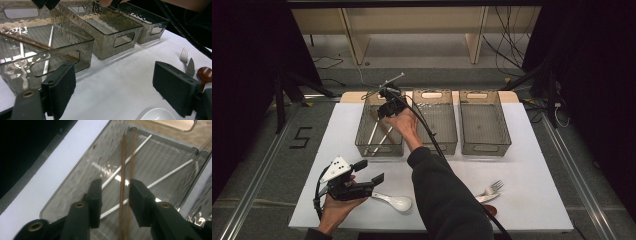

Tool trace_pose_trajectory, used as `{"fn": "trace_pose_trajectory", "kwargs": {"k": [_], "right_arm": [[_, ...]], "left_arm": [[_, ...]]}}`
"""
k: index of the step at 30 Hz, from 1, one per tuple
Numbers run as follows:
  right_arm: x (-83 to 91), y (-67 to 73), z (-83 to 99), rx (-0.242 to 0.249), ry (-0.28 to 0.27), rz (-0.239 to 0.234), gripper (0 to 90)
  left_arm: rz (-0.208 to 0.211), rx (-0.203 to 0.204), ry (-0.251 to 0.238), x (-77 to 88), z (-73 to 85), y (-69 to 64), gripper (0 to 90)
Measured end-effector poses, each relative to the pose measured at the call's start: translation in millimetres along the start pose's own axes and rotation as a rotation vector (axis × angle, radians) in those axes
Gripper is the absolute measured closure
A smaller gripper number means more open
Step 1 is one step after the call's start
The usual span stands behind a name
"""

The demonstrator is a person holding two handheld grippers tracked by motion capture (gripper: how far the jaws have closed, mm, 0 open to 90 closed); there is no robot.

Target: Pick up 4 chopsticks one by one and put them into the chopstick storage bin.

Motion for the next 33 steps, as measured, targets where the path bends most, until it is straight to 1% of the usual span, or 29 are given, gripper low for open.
{"fn": "trace_pose_trajectory", "kwargs": {"k": [3,8,10,14,22,26,29,33], "right_arm": [[5.5,0.0,-1.0,0.004,-0.006,-0.012,58.2],[17.9,2.2,-0.5,0.026,-0.026,-0.043,51.2],[23.6,2.4,1.3,0.042,-0.031,-0.052,47.7],[36.4,-0.1,7.6,0.053,-0.048,-0.074,43.5],[68.9,-8.1,29.9,0.113,-0.072,-0.107,39.4],[85.0,-14.2,42.1,0.130,-0.084,-0.120,38.4],[93.7,-19.3,50.5,0.128,-0.085,-0.121,37.7],[104.6,-25.6,66.1,0.136,-0.086,-0.130,36.1]], "left_arm": [[0.000,-0.002,0.001,0.0,-0.1,-0.2,18.5],[0.000,-0.001,0.004,-0.1,0.2,0.5,18.5],[0.000,-0.004,0.004,-0.2,0.3,0.5,18.4],[0.001,-0.009,0.010,-0.7,0.6,0.7,18.5],[-0.001,-0.005,0.017,-1.5,1.4,1.2,18.4],[-0.002,-0.013,0.026,-2.1,1.7,1.3,18.1],[-0.004,-0.005,0.033,-2.4,2.0,2.8,17.9],[-0.002,-0.006,0.037,-2.7,2.3,2.9,17.8]]}}
Point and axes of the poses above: each handheld gripper's, and its own axes: x roughly backward along the jaws, z roughly out of its underside, y roughly to its left, the point moved 2 cm from there along -x, roughly forward along the jaws, and after that the axes turned 6 degrees about -y, right-handed, at the moved point
